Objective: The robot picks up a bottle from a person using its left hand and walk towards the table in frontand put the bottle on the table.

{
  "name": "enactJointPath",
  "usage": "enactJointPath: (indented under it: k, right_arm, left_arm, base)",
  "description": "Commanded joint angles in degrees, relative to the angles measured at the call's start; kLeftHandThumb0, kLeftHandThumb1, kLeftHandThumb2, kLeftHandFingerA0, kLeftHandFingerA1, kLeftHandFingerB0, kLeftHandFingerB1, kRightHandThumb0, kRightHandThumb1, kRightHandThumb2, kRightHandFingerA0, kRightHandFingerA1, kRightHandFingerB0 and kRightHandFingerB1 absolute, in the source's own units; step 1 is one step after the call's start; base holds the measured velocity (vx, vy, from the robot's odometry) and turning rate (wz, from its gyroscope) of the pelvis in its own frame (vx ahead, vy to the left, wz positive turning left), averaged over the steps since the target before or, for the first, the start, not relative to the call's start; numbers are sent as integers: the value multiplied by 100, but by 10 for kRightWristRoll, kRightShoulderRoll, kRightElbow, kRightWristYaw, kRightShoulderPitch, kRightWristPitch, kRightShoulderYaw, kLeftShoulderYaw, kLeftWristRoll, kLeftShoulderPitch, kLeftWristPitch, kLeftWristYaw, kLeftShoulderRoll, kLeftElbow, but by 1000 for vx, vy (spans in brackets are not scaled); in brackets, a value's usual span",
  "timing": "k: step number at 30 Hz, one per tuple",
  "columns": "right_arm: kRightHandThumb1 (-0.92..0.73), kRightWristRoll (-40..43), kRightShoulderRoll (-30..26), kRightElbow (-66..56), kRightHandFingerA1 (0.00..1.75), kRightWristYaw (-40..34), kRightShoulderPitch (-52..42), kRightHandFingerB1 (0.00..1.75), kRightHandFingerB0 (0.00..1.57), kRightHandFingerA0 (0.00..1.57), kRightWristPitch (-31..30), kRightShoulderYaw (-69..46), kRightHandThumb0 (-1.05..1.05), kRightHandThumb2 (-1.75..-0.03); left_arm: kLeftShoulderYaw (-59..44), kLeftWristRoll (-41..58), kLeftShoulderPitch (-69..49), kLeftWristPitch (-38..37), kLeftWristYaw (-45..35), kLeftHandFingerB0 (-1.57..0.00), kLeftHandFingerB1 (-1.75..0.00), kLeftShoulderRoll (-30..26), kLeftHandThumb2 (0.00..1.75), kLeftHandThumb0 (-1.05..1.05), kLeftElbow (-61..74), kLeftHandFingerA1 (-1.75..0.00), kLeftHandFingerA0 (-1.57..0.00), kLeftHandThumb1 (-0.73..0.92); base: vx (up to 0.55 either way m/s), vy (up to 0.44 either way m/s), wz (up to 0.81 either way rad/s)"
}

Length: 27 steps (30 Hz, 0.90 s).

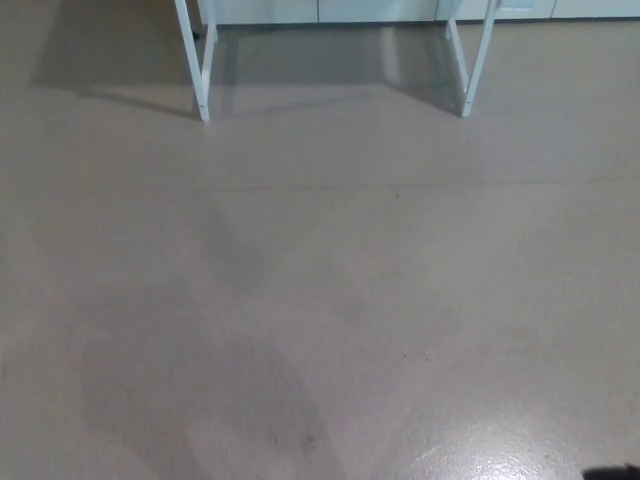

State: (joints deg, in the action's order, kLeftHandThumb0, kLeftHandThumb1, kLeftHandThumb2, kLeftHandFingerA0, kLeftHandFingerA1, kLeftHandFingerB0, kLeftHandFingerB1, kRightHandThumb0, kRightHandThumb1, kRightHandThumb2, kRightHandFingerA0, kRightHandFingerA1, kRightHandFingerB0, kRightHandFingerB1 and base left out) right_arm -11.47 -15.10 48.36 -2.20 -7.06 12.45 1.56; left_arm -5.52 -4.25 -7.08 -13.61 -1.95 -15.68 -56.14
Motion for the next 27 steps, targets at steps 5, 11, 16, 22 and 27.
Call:
enactJointPath:
  k: [5,11,16,22,27]
  right_arm:
    - [-69,3,-8,91,41,-11,37,34,37,53,47,-5,-44,-60]
    - [-58,10,-14,128,56,-9,54,47,33,52,44,-12,-51,-86]
    - [-58,11,-19,139,55,5,54,48,33,50,48,-9,-53,-87]
    - [-70,14,-18,142,42,9,54,34,40,59,48,-10,-46,-61]
    - [-57,13,-20,143,55,17,57,48,34,51,52,-8,-52,-87]
  left_arm:
    - [-7,2,-1,-89,1,-33,-45,-24,68,-38,-55,-48,-35,50]
    - [-18,15,20,-77,-14,-32,-36,-34,57,-31,-74,-41,-35,57]
    - [-25,19,12,-87,-22,-28,-37,-34,57,-32,-86,-43,-33,56]
    - [-26,20,9,-90,-35,-24,-40,-35,66,-39,-88,-46,-28,49]
    - [-33,29,10,-95,-50,-17,-38,-33,65,-39,-85,-47,-25,47]
  base:
    - [0,0,0]
    - [0,0,0]
    - [0,0,0]
    - [0,0,0]
    - [0,0,0]
